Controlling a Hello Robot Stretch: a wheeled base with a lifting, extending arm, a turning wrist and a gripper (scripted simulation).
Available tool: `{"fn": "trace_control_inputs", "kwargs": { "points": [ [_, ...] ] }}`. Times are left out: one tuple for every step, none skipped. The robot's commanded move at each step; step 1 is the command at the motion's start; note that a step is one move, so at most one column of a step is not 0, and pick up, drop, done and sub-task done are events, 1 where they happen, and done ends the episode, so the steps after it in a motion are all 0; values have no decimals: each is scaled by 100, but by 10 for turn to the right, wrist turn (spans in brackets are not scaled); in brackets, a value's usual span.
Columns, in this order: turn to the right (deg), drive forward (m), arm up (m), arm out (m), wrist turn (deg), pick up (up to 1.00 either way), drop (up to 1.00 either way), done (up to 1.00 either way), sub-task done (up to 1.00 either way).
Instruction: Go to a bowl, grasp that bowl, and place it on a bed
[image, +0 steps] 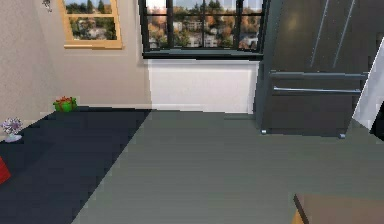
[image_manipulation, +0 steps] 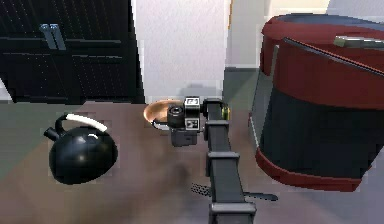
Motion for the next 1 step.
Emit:
{"fn": "trace_control_inputs", "kwargs": {
  "points": [
    [0,0,0,0,0,100,0,0,0]
  ]
}}
